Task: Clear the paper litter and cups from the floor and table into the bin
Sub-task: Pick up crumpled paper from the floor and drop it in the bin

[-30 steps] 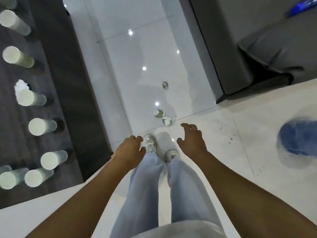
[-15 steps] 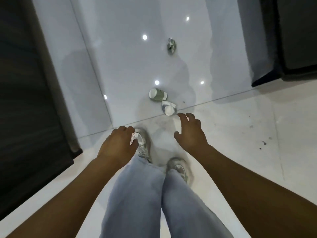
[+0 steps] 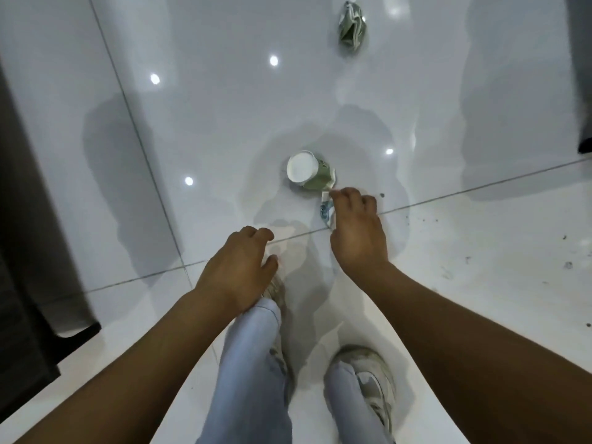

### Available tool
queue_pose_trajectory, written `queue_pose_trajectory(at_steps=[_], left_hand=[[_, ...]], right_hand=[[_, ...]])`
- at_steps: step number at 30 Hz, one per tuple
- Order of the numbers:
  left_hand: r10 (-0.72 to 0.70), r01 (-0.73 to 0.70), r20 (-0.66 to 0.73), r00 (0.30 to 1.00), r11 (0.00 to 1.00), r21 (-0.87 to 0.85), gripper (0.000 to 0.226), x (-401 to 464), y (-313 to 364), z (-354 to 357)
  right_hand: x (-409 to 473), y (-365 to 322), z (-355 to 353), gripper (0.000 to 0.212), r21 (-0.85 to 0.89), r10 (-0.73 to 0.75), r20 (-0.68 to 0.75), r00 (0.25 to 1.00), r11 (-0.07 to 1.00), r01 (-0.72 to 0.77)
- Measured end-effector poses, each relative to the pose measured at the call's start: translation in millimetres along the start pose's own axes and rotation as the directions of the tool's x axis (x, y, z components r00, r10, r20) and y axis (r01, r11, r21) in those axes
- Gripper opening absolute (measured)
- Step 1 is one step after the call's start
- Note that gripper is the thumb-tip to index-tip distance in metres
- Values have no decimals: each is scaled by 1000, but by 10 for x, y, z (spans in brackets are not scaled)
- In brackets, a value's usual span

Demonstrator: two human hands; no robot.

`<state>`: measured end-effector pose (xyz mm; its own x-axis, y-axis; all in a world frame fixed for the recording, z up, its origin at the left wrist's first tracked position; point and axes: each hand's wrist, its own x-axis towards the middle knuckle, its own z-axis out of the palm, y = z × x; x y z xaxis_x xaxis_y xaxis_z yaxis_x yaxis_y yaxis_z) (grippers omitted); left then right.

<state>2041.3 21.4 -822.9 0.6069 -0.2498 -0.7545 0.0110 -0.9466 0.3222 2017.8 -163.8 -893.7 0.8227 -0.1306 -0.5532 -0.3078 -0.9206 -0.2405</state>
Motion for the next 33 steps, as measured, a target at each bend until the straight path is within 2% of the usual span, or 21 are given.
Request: queue_pose_trajectory(at_steps=[7, 12, 17, 20, 25, 30, 33], left_hand=[[32, -31, 20, 999, 999, -38, 42, -222, 251, -173], [25, -23, 42, 999, 999, -46, 46, -647, 452, -454], [39, -39, -6, 999, 999, -18, 78, -1273, 748, -895], [101, -101, -47, 994, 995, -1, 90, -1600, 871, -1122], [259, -256, -114, 959, 966, 40, 84, -1980, 869, -1417], [332, -321, -149, 932, 943, 94, 71, -2121, 703, -1703], [310, -302, -115, 944, 949, 88, 67, -2108, 604, -1864]], right_hand=[[-367, -36, -190, 58, 132, 32, 64, 997, 990, -40], [-836, -314, -746, 60, 226, -36, 35, 999, 974, 27], [-1420, -708, -1538, 60, 334, -114, 72, 991, 939, 84], [-1694, -939, -1917, 61, 375, -106, 114, 988, 925, 56], [-1930, -1282, -2356, 63, 372, -83, 155, 984, 928, 20], [-1915, -1625, -2651, 62, 392, -108, 214, 971, 920, 16], [-1851, -1813, -2761, 69, 389, -114, 264, 958, 921, 3]])
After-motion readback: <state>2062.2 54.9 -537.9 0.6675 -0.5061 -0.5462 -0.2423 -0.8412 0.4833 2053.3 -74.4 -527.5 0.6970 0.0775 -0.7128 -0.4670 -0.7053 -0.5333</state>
